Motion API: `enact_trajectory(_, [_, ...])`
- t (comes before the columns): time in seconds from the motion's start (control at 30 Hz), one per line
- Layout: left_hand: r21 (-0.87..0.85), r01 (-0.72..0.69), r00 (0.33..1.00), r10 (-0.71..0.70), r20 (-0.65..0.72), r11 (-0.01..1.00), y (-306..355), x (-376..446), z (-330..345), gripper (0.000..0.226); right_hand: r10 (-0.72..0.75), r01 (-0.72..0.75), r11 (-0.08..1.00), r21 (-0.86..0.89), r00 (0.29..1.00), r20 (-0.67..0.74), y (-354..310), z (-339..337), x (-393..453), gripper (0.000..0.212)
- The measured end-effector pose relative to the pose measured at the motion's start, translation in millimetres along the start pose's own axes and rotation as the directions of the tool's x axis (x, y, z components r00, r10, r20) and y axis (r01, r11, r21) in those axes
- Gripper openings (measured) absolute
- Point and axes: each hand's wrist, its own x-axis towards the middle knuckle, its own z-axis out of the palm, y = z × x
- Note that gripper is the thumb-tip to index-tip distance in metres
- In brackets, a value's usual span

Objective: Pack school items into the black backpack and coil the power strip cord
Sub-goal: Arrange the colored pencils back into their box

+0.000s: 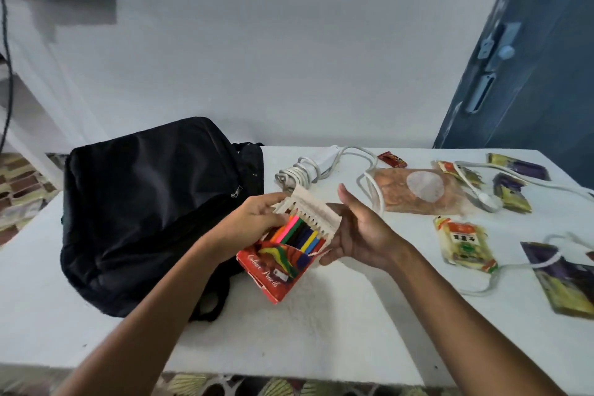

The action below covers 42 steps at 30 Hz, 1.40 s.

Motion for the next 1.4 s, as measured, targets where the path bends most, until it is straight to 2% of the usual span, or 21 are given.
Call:
enact_trajectory(0.07, [0.01,0.001,0.998,-0.001,0.061,1.0,7,-12,-1,0.031,0.024,-0.03,0.997,0.066,0.995,0.092,1,0,-7,0.053])
enact_trajectory(0.17, [0.046,0.03,0.994,-0.035,0.105,0.999,10,-27,-3,0.037,0.027,-0.023,0.999,-0.028,0.987,0.157,8,12,-11,0.039])
enact_trajectory(0.27, [0.136,0.062,0.996,-0.071,0.059,0.989,10,-42,1,0.039,0.043,-0.029,0.997,-0.075,0.981,0.188,18,29,-8,0.05])
enact_trajectory(0.33, [0.083,0.11,0.994,-0.108,-0.026,0.99,9,-52,0,0.039,0.064,-0.045,0.994,-0.095,0.976,0.206,22,40,-6,0.052])
enact_trajectory(0.43, [-0.058,0.175,0.977,-0.181,-0.113,0.983,6,-66,-8,0.037,0.081,-0.06,0.993,-0.102,0.973,0.218,24,54,-4,0.043])
enact_trajectory(0.5, [-0.145,0.171,0.963,-0.196,-0.187,0.975,4,-74,-15,0.032,0.101,-0.073,0.987,-0.139,0.974,0.201,26,64,-1,0.042])
enact_trajectory(0.53, [-0.139,0.133,0.949,-0.167,-0.269,0.981,3,-78,-21,0.029,0.104,-0.077,0.986,-0.148,0.979,0.178,27,69,1,0.043])
enact_trajectory(0.6, [0.068,0.07,0.868,-0.028,-0.495,0.995,-7,-81,-38,0.02,0.078,-0.067,0.992,-0.103,0.991,0.107,30,73,6,0.04])
enact_trajectory(0.63, [0.235,0.087,0.806,0.07,-0.587,0.968,-17,-83,-50,0.013,0.057,-0.054,0.997,-0.054,0.997,0.054,31,74,10,0.037])
enact_trajectory(0.67, [0.39,0.141,0.769,0.148,-0.622,0.91,-29,-87,-61,0.009,0.036,-0.036,0.999,0.006,0.999,-0.005,32,75,12,0.034])
enact_trajectory(0.7, [0.519,0.212,0.773,0.184,-0.608,0.828,-42,-90,-71,0.013,0.015,-0.011,0.997,0.071,0.998,-0.062,32,74,16,0.033])
enact_trajectory(0.77, [0.703,0.347,0.848,0.112,-0.517,0.621,-68,-96,-81,0.034,-0.023,0.051,0.979,0.195,0.989,-0.147,30,72,21,0.031])
enact_trajectory(0.83, [0.782,0.42,0.876,0.019,-0.482,0.461,-90,-99,-84,0.047,-0.039,0.092,0.957,0.274,0.98,-0.194,26,69,25,0.029])
enact_trajectory(0.97, [0.831,0.381,0.873,0.14,-0.468,0.404,-108,-90,-87,0.035,-0.043,0.09,0.961,0.262,0.983,-0.179,23,69,35,0.034])
enact_trajectory(1.03, [0.81,0.375,0.865,0.144,-0.48,0.451,-101,-83,-92,0.025,-0.031,0.052,0.98,0.19,0.993,-0.113,20,71,40,0.041])
enact_trajectory(1.13, [0.697,0.334,0.843,0.129,-0.522,0.635,-77,-75,-111,0.009,-0.017,0.011,0.997,0.08,0.996,0.083,17,73,48,0.061])
enact_trajectory(1.27, [0.48,0.2,0.757,0.176,-0.629,0.855,-23,-66,-156,0.024,0.034,-0.03,0.999,-0.016,0.94,0.339,5,90,62,0.065])
enact_trajectory(1.33, [0.398,0.137,0.708,0.191,-0.68,0.907,11,-63,-183,0.026,0.066,-0.039,0.996,-0.086,0.939,0.339,-2,105,73,0.059])
enact_trajectory(1.4, [0.388,0.088,0.686,0.227,-0.692,0.918,44,-63,-206,0.026,0.08,-0.053,0.991,-0.123,0.97,0.228,-7,126,84,0.048])
